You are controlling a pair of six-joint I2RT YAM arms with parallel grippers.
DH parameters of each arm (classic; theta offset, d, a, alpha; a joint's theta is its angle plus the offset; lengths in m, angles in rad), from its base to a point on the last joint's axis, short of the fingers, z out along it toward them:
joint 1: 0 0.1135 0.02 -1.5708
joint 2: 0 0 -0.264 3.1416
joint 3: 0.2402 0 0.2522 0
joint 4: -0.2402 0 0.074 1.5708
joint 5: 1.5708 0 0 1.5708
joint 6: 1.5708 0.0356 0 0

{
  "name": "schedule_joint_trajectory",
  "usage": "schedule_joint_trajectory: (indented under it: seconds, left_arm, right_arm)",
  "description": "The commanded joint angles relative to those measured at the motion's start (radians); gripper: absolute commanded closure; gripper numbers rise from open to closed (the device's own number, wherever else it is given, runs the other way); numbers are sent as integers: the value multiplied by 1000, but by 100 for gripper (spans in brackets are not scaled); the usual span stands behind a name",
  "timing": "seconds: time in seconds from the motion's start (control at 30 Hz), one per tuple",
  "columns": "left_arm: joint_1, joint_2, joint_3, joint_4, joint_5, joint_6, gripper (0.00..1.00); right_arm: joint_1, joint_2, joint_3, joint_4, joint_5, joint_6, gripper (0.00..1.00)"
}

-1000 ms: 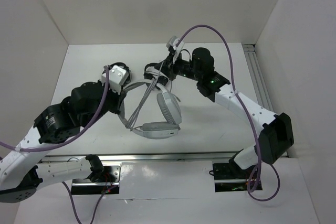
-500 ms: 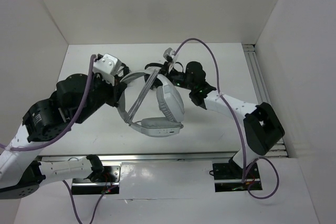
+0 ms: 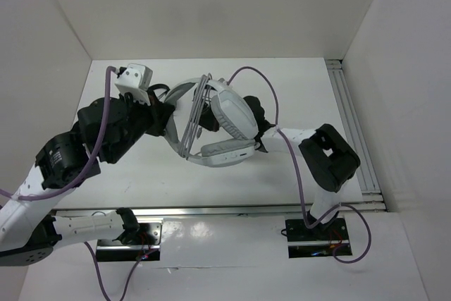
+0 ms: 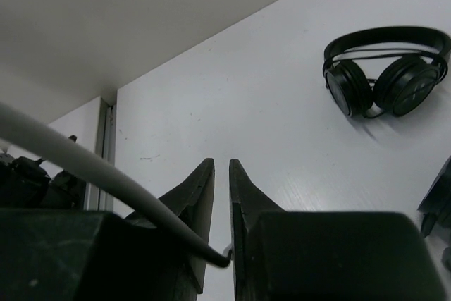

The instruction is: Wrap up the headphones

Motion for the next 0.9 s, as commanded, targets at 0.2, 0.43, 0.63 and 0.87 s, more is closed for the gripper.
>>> schedule_joint_trajectory:
  seconds: [0.2,0.43,0.63,0.87]
  left_arm:
    - [-3,3,51,166,-45,-133,100]
    - [-3,-10,32,176,-125,-153,100]
    - [-3,-10,32,176,-168,-164,100]
    - [-3,-10,32,176,-198,-182,100]
  right_arm:
    - [57,90,-57,221,9,75,75]
    - [67,111,-57,233,0,84,78]
    - [85,131,-66,224,0,84,70]
    - [94,153,-66,235,0,94,65]
